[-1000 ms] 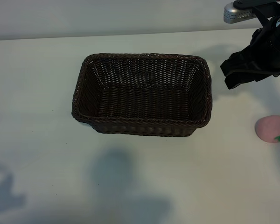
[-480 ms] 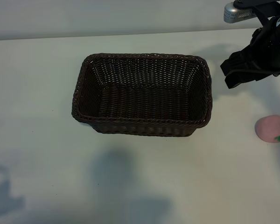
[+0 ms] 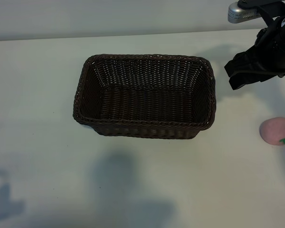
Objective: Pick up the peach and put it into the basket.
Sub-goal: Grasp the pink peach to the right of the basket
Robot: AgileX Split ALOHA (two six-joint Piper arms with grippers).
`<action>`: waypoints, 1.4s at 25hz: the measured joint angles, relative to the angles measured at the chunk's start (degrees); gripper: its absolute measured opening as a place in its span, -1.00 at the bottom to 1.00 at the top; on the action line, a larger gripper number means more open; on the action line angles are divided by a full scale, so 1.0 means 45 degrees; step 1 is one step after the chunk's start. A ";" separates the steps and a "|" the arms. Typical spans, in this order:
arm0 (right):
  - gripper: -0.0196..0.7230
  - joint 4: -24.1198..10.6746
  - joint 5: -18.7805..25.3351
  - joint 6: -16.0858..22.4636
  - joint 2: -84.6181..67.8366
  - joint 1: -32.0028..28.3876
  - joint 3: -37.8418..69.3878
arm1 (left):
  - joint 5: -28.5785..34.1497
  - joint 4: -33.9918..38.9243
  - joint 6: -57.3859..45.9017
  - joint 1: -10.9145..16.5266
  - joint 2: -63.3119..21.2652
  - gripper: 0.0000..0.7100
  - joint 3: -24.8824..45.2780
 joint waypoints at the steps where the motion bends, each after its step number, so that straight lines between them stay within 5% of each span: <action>1: 0.66 0.0000 -0.0018 0.0000 0.0000 0.0000 0.0000 | 0.0000 0.0000 0.0000 0.0000 -0.0202 0.65 0.0000; 9: 0.58 -0.0320 -0.0019 0.0080 0.0029 0.0000 0.0000 | 0.0026 0.0000 0.0000 0.0000 -0.2162 0.65 0.0000; 14: 0.57 -0.1418 -0.0034 0.1010 0.0032 0.0000 0.0000 | 0.0040 0.0000 0.0000 -0.0072 -0.2183 0.65 0.0000; 21: 0.57 -0.3222 -0.0201 0.2706 0.0032 -0.0257 0.0125 | 0.0106 0.0000 0.0000 -0.1621 -0.2183 0.65 0.0021; 26: 0.57 -0.3286 -0.1348 0.3052 0.0032 -0.1566 0.1813 | 0.0161 0.0037 -0.0366 -0.2451 -0.2183 0.65 0.0129; 35: 0.57 -0.2344 -0.3209 0.2693 0.0032 -0.2787 0.4129 | 0.0198 0.0419 -0.1010 -0.2522 -0.2183 0.65 0.0129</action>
